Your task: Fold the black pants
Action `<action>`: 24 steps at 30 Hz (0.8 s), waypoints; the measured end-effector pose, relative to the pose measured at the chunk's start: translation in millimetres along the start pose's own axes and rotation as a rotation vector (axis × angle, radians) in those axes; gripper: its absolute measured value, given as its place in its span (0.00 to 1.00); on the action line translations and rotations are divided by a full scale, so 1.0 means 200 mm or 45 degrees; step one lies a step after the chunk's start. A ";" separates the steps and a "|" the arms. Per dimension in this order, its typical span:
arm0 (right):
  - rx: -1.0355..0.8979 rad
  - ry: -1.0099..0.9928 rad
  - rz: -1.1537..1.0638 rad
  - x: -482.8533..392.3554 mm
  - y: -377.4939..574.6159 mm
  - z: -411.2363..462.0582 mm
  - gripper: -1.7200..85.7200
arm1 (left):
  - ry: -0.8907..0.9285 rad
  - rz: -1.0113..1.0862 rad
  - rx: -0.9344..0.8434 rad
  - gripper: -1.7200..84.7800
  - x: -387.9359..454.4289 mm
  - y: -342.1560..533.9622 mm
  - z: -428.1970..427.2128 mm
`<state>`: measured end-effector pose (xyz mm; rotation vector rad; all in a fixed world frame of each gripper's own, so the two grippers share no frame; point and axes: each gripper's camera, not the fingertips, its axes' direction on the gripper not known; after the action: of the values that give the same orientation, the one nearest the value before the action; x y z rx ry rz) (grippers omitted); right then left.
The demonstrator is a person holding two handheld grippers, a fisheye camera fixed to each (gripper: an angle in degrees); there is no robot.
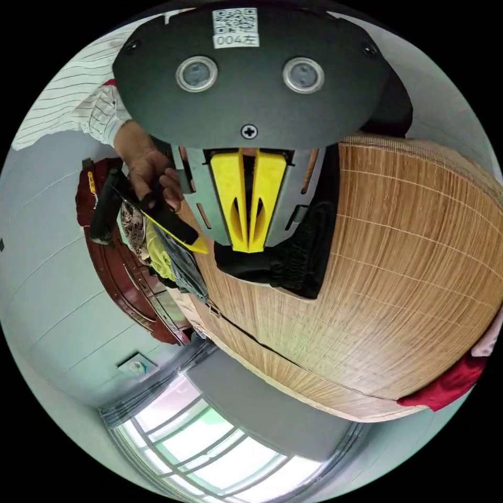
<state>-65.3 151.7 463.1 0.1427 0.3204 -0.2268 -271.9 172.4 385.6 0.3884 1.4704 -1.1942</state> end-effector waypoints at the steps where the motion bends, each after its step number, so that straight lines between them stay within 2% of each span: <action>1: -0.025 0.022 -0.003 0.04 -0.05 0.04 0.08 | -0.031 -0.037 -0.062 0.02 -0.04 0.01 0.06; 4: -0.129 0.074 -0.106 0.08 -0.16 0.20 0.07 | -0.017 -0.083 -0.051 0.02 -0.10 0.07 0.10; 8: -0.368 0.133 -0.036 0.24 -0.25 0.49 0.02 | -0.001 -0.064 -0.043 0.02 -0.11 0.12 0.10; 11: -0.310 0.012 -0.017 0.30 -0.27 0.39 0.02 | 0.084 -0.114 -0.020 0.02 -0.10 0.14 0.04; 14: -0.212 -0.110 0.033 0.37 -0.17 0.20 0.02 | 0.237 -0.145 0.099 0.02 -0.07 0.17 -0.07; 15: -0.203 -0.141 0.054 0.38 -0.13 0.17 0.02 | 0.230 -0.145 0.101 0.02 -0.05 0.17 -0.07; 18: -0.264 -0.213 0.103 0.43 0.08 0.12 0.04 | 0.025 -0.150 -0.080 0.02 -0.06 0.15 0.06; 19: -0.341 -0.195 0.096 0.44 0.16 0.16 0.05 | 0.057 -0.169 -0.083 0.02 -0.09 0.17 0.09; 21: -0.451 -0.197 0.099 0.47 0.27 0.22 0.06 | 0.128 -0.238 -0.046 0.02 -0.10 0.19 0.06; 24: -0.356 -0.183 0.083 0.48 0.36 0.15 0.06 | 0.113 -0.220 0.067 0.02 -0.02 0.26 -0.07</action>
<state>49.0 196.5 467.8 -0.1386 0.2013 -0.1252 -236.3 207.6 363.3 0.3591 1.5770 -1.3701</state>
